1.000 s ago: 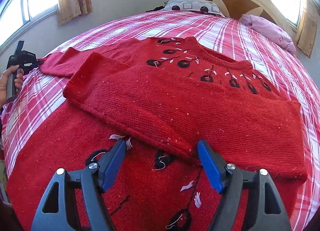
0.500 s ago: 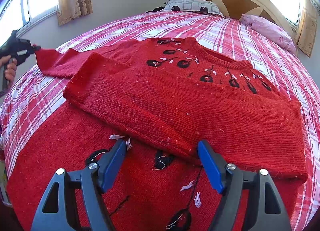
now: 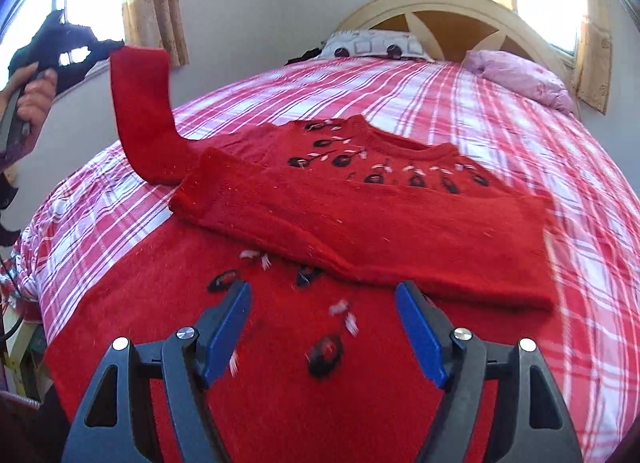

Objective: Fold small clothes

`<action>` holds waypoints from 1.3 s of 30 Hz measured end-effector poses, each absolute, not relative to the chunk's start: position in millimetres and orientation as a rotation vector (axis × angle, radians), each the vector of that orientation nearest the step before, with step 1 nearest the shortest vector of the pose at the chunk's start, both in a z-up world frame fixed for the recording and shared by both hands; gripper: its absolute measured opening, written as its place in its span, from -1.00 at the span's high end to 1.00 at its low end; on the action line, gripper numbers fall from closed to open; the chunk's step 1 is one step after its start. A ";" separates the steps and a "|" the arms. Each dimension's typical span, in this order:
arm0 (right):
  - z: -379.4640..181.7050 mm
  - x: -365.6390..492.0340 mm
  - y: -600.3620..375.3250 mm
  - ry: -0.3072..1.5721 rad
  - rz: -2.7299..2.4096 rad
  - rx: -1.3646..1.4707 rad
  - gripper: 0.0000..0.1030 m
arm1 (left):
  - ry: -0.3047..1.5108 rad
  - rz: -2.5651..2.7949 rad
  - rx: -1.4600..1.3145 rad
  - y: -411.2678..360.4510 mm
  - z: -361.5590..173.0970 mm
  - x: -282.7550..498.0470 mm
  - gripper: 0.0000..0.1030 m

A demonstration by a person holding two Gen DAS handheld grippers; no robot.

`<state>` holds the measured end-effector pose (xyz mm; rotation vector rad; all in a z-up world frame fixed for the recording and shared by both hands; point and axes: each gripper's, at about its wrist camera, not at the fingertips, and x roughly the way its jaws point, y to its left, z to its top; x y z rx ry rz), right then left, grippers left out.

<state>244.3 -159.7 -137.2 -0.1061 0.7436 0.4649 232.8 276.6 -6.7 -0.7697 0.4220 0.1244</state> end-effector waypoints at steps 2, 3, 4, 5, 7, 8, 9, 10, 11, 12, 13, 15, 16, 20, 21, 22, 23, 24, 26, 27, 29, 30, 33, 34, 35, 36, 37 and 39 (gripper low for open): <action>-135.1 236.8 -174.9 0.736 0.449 -0.076 -0.46 | 0.420 0.081 -0.760 258.5 2.3 240.7 0.90; -134.3 232.9 -183.3 0.731 0.438 -0.058 -0.46 | 0.422 0.061 -0.753 248.2 6.9 244.2 0.90; -134.1 230.1 -190.5 0.729 0.431 -0.046 -0.46 | 0.422 0.045 -0.750 240.9 10.4 247.2 0.90; -133.7 227.2 -197.9 0.726 0.421 -0.033 -0.46 | 0.422 0.025 -0.747 233.1 13.7 250.2 0.90; -133.5 221.8 -213.1 0.717 0.396 -0.005 -0.46 | 0.426 -0.011 -0.730 211.9 21.4 259.1 0.90; -134.1 219.9 -221.2 0.713 0.383 0.009 -0.46 | 0.427 -0.020 -0.722 205.1 23.4 261.4 0.90; -134.4 218.7 -226.3 0.712 0.374 0.017 -0.46 | 0.431 -0.034 -0.706 192.2 27.4 264.9 0.90; -135.0 218.0 -233.2 0.710 0.360 0.028 -0.46 | 0.435 -0.046 -0.695 182.5 29.1 268.9 0.90; -135.6 217.5 -238.8 0.709 0.350 0.035 -0.46 | 0.439 -0.056 -0.689 176.9 29.8 270.6 0.90; -136.6 217.5 -243.7 0.709 0.341 0.043 -0.46 | 0.446 -0.070 -0.681 168.3 31.3 274.1 0.90; -137.8 217.5 -248.6 0.710 0.335 0.050 -0.46 | 0.455 -0.085 -0.675 158.4 31.5 278.0 0.90; -140.7 218.4 -256.1 0.711 0.321 0.064 -0.46 | 0.472 -0.109 -0.661 141.9 30.2 283.4 0.90; -142.3 218.9 -259.7 0.713 0.314 0.072 -0.46 | 0.484 -0.122 -0.649 131.2 28.9 286.8 0.90; -147.6 222.6 -270.7 0.718 0.296 0.104 -0.46 | 0.531 -0.145 -0.563 92.8 15.0 293.1 0.90; -148.8 223.2 -272.6 0.719 0.291 0.111 -0.46 | 0.545 -0.149 -0.543 83.0 7.8 295.3 0.90; -150.2 222.9 -275.7 0.718 0.288 0.119 -0.46 | 0.562 -0.149 -0.508 70.7 -1.4 296.9 0.90; -151.1 223.0 -277.2 0.719 0.285 0.124 -0.46 | 0.573 -0.142 -0.471 59.6 -8.4 298.5 0.90; -152.5 224.0 -278.7 0.722 0.283 0.130 -0.46 | 0.586 -0.132 -0.431 48.8 -18.4 300.3 0.90; -155.7 225.3 -281.7 0.729 0.288 0.142 -0.46 | 0.642 -0.116 -0.313 25.5 -44.5 307.4 0.84; -157.5 225.8 -282.0 0.734 0.292 0.150 -0.46 | 0.678 -0.098 -0.248 15.7 -56.0 310.9 0.77; -161.9 226.7 -281.3 0.742 0.297 0.157 -0.46 | 0.747 -0.114 -0.137 -1.8 -75.0 315.3 0.39; -163.4 227.3 -280.3 0.746 0.301 0.155 -0.46 | 0.762 -0.112 -0.095 -6.4 -78.7 314.2 0.28; -165.1 227.4 -278.8 0.752 0.318 0.152 -0.46 | 0.716 -0.090 0.024 -17.2 -78.3 290.9 -0.27; -165.0 227.0 -278.7 0.750 0.329 0.154 -0.46 | 0.684 -0.084 0.058 -15.5 -74.7 278.1 -0.46; -164.8 226.5 -278.8 0.747 0.343 0.157 -0.46 | 0.663 -0.070 0.083 -14.5 -71.5 267.7 -0.63; -164.9 225.9 -278.7 0.745 0.352 0.160 -0.46 | 0.638 -0.054 0.107 -9.8 -69.8 256.7 -0.69; -164.6 225.6 -278.7 0.745 0.365 0.164 -0.46 | 0.608 -0.041 0.131 -3.8 -68.1 243.5 -0.80; -162.7 224.7 -277.7 0.749 0.388 0.169 -0.48 | 0.574 -0.013 0.177 16.1 -72.1 224.6 -0.93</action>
